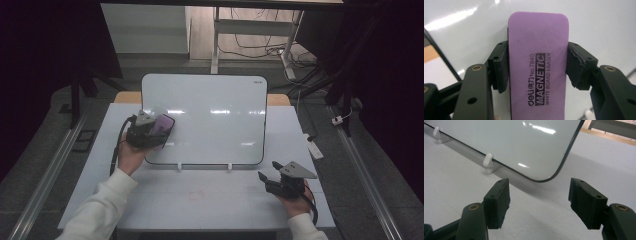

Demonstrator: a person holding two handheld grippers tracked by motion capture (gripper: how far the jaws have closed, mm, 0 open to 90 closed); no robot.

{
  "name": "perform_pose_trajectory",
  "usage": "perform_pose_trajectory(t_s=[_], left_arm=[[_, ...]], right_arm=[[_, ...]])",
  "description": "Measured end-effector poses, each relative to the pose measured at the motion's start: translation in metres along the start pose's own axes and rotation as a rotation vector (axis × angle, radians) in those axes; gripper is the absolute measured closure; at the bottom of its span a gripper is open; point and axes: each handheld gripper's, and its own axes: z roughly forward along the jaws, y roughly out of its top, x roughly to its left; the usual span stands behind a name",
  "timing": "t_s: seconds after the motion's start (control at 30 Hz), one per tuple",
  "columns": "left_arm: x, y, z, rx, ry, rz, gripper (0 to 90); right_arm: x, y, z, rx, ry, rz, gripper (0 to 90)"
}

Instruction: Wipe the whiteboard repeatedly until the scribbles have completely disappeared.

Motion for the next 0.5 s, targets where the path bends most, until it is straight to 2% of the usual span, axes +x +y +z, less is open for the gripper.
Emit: perform_pose_trajectory(t_s=[0.3,0.5], left_arm=[[-0.017,-0.025,0.002,0.045,0.009,0.064,41.5],[-0.011,-0.030,-0.003,0.044,0.014,0.039,41.5]], right_arm=[[0.000,0.000,-0.001,-0.003,-0.003,-0.005,32.5],[0.001,0.000,-0.001,-0.002,-0.002,-0.004,32.5]])
